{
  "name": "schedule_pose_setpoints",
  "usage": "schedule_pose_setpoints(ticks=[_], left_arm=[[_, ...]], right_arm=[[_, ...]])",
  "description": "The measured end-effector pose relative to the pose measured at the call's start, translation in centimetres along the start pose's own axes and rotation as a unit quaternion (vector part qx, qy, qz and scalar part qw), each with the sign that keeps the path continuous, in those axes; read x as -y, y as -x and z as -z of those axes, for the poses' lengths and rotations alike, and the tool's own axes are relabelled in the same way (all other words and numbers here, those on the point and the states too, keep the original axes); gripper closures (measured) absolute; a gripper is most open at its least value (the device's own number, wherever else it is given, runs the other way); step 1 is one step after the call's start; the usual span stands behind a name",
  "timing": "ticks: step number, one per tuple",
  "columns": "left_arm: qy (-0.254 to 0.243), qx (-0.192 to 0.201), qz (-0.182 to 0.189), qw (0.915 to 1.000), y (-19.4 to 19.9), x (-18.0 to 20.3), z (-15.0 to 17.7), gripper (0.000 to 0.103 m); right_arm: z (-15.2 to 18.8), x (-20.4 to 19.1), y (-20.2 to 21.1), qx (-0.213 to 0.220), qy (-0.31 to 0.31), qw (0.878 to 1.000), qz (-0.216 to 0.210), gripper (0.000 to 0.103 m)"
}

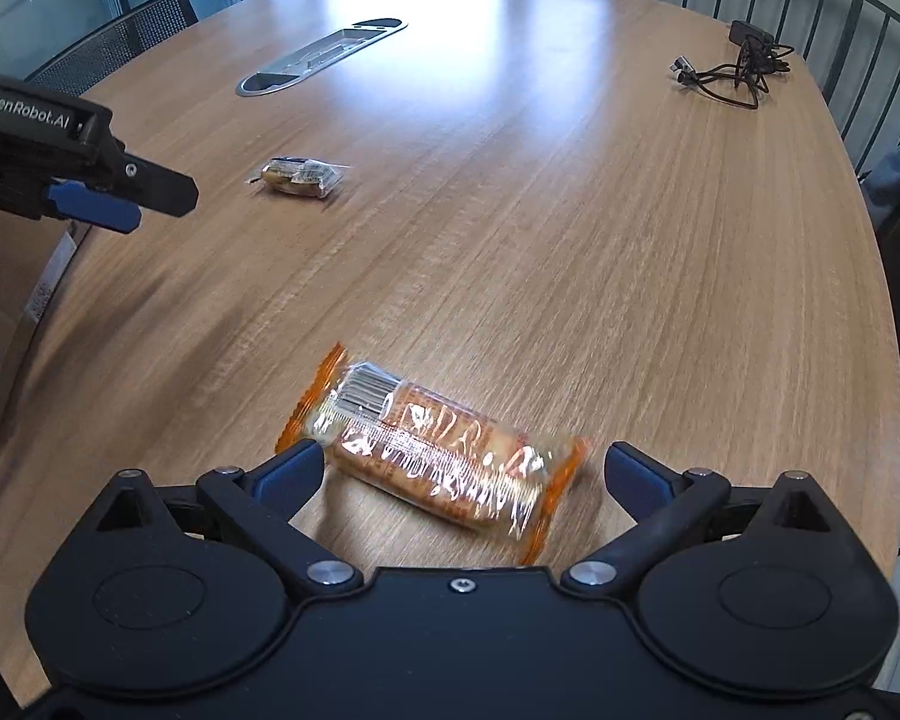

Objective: Organize snacks
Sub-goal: 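Grasp the orange wafer pack with the right gripper while the left gripper grasps the small clear pack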

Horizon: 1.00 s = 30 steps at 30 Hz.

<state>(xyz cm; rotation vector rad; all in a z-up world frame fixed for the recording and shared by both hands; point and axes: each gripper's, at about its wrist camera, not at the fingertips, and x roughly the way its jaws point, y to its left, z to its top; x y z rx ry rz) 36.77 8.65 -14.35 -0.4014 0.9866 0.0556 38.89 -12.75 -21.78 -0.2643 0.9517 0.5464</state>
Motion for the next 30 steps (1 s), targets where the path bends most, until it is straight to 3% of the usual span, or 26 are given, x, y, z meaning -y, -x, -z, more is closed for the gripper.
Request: schedule_pose_setpoints(ticks=[7,10,12,13,17,22,26,30], left_arm=[[0.009,0.002,-0.01,0.9999,-1.1,-0.2,-0.7,0.041],[0.005,0.005,-0.016,0.9998,-1.8,-0.1,-0.9,0.041],[0.005,0.008,-0.024,0.9997,-2.4,0.1,-1.2,0.041],[0.009,0.012,-0.027,0.9995,-2.7,0.1,-1.4,0.041],[0.008,0.03,-0.043,0.9986,-3.9,0.7,-2.4,0.041],[-0.015,0.028,-0.042,0.9986,-5.5,1.6,-3.2,0.04],[-0.029,0.028,-0.032,0.9987,-6.2,2.4,-3.3,0.022],[-0.044,0.03,-0.038,0.9979,-7.1,3.6,-3.6,0.017]], right_arm=[[-0.7,0.5,-1.0,0.005,-0.006,1.0,0.014,0.006],[-0.5,0.6,-0.3,0.011,-0.003,1.0,0.011,0.025],[-0.4,0.7,0.4,0.008,0.008,1.0,0.008,0.057],[-0.4,0.8,0.7,0.001,0.013,1.0,0.008,0.066],[-0.2,1.3,1.6,-0.055,0.022,0.998,0.002,0.068],[1.3,2.1,2.9,-0.081,0.015,0.997,0.01,0.068],[2.6,2.5,3.7,-0.086,0.003,0.996,0.014,0.068],[3.1,2.8,4.3,-0.087,-0.008,0.996,0.012,0.068]])
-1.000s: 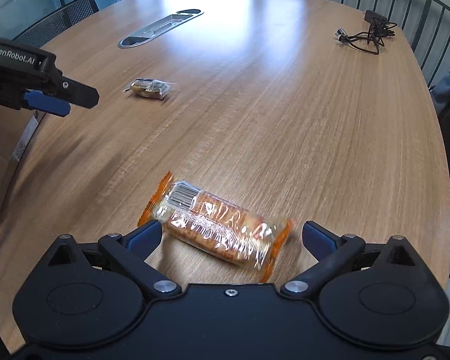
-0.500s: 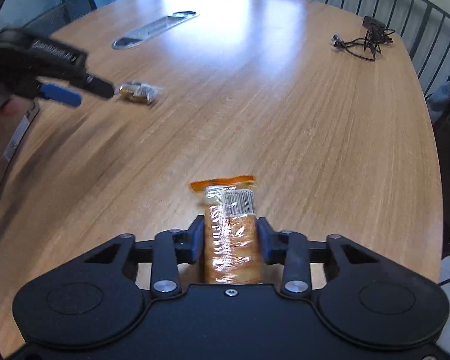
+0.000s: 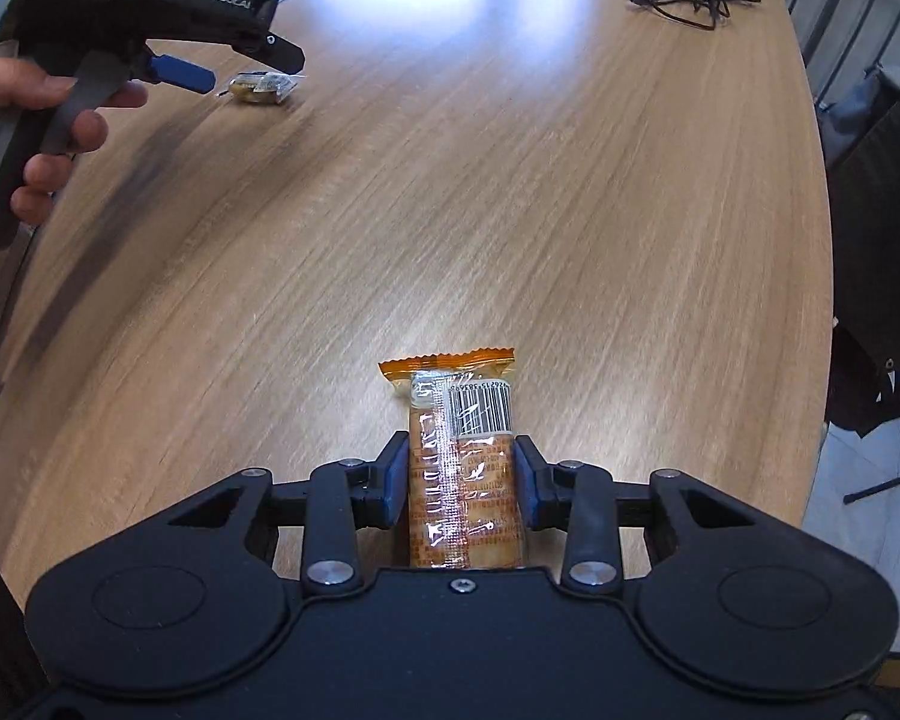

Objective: Organize snacks
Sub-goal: 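Grasp the orange wafer pack with the right gripper while the left gripper grasps the small clear pack, then carry the wafer pack and small clear pack over the box with both grippers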

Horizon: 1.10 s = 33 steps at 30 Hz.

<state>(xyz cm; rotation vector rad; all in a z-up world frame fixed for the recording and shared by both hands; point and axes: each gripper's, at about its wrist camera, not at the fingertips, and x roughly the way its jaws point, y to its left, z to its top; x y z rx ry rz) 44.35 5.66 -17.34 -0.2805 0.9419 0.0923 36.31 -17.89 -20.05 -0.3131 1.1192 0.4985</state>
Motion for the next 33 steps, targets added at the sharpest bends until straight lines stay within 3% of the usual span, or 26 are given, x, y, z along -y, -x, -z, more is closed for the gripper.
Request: schedule_pose_setpoints(ticks=[12,15,17,20,33], left_arm=[[-0.015,0.021,-0.054,0.9982,-1.6,0.9,0.8,0.018],[-0.03,0.027,-0.07,0.9967,-1.6,1.4,1.1,0.027],[-0.036,0.032,-0.081,0.9956,-1.4,1.5,1.2,0.044],[-0.038,0.03,-0.078,0.9958,-1.2,1.3,1.1,0.05],[-0.017,0.027,-0.046,0.9984,2.8,-0.3,1.3,0.051]], right_arm=[[1.0,0.7,0.3,-0.001,-0.017,1.0,0.009,0.068],[1.1,1.2,0.3,0.003,-0.024,1.0,0.013,0.068],[1.1,1.3,0.1,0.005,-0.028,0.999,0.018,0.068],[1.0,1.5,0.1,0.006,-0.034,0.999,0.02,0.068],[-0.3,0.6,1.4,0.033,-0.039,0.999,0.003,0.068]])
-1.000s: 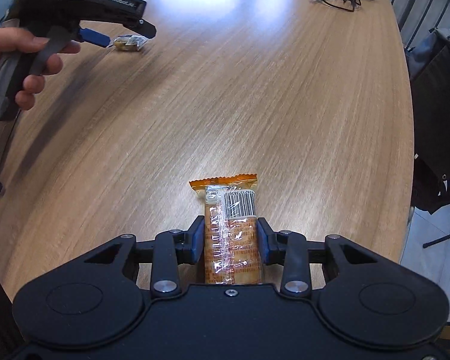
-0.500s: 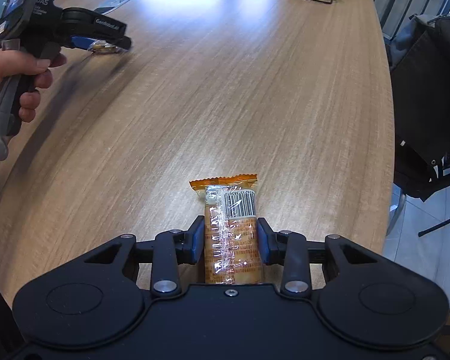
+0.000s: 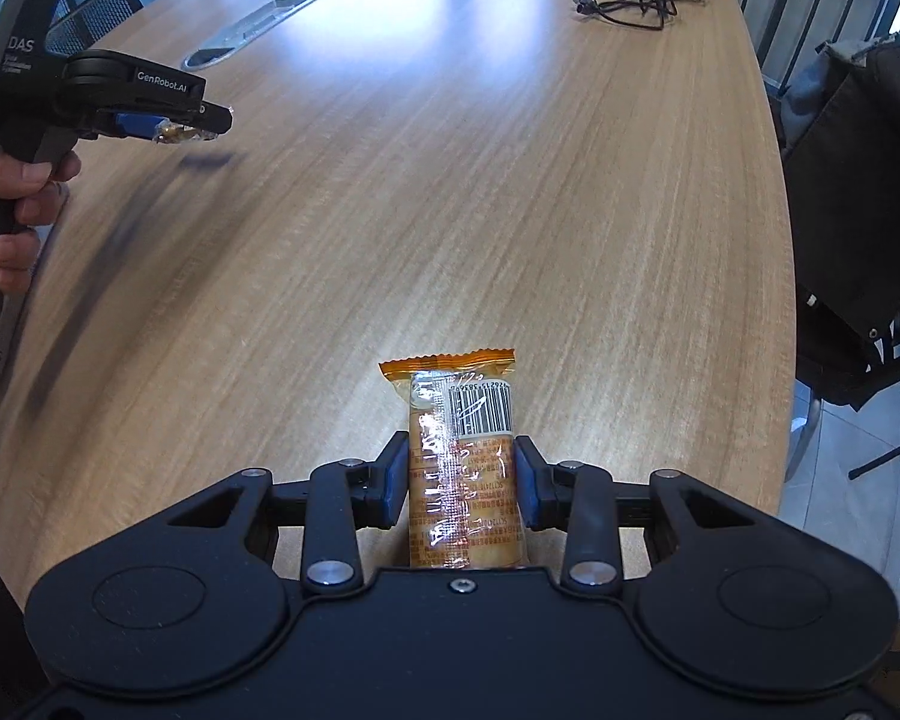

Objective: Organize snacks
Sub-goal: 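Carry the wafer pack and small clear pack over the box with both grippers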

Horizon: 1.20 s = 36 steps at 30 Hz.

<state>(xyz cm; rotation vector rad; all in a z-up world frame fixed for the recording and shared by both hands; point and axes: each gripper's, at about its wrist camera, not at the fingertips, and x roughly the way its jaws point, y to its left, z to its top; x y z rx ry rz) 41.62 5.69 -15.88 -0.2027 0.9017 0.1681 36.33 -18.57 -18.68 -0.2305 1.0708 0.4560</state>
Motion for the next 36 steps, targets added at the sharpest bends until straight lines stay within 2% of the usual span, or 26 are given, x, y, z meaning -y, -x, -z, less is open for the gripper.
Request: schedule_pose_setpoints(ticks=[14,26,36], left_arm=[[0.028,0.032,0.029,0.9987,9.0,-2.0,-0.1,0.051],[0.036,0.064,0.013,0.9972,14.5,-5.6,-0.9,0.051],[0.056,0.079,-0.015,0.9952,18.1,-11.2,-0.3,0.051]], right_arm=[[-2.1,-2.7,5.6,0.057,0.015,0.998,-0.005,0.068],[-4.4,-7.1,8.6,0.096,0.047,0.994,-0.023,0.068],[-6.4,-12.7,8.8,0.118,0.074,0.988,-0.061,0.068]])
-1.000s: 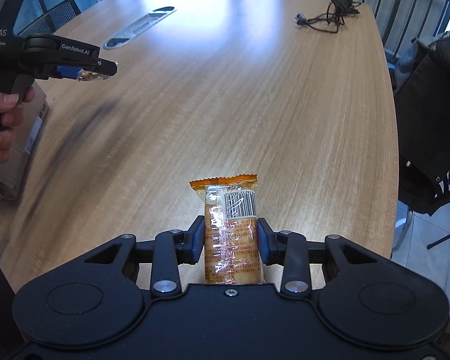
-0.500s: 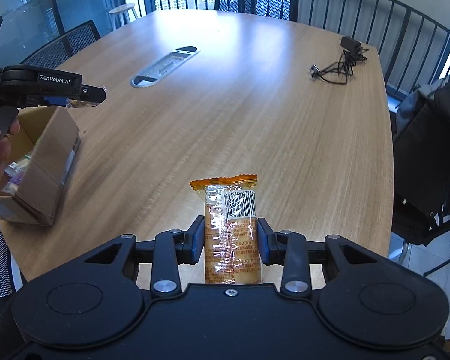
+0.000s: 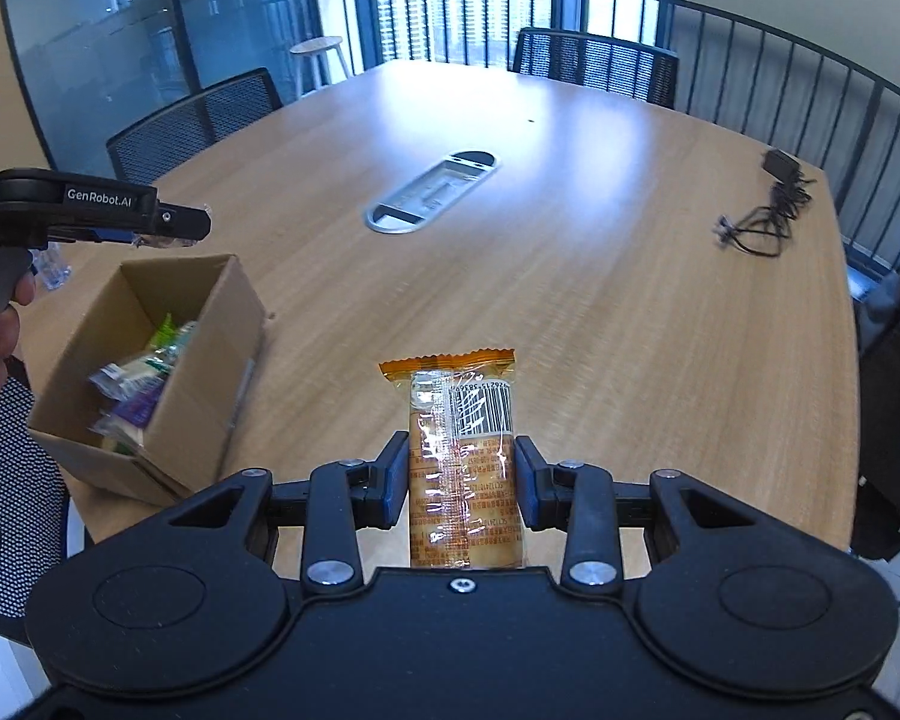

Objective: Organize snacks
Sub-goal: 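Carry the wafer pack and small clear pack over the box with both grippers, then lower both packs into the box and open both grippers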

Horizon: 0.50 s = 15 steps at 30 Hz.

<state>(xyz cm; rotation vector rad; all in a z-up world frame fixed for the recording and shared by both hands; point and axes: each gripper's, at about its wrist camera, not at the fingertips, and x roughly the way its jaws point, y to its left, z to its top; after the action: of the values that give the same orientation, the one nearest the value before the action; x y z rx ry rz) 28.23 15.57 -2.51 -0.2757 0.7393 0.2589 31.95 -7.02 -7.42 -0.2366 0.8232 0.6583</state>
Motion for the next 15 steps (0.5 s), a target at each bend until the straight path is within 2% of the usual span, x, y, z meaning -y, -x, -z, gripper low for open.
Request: schedule_pose_setpoints(ticks=[7,15], left_arm=[[0.025,-0.009,-0.026,0.9993,0.8,-4.4,1.1,0.05],[0.044,-0.029,-0.046,0.9975,0.5,-7.4,3.0,0.049]], right_arm=[[-1.5,-4.8,-1.0,0.009,0.024,0.999,-0.038,0.068],[-3.4,-9.3,-1.9,0.012,0.049,0.996,-0.071,0.068]])
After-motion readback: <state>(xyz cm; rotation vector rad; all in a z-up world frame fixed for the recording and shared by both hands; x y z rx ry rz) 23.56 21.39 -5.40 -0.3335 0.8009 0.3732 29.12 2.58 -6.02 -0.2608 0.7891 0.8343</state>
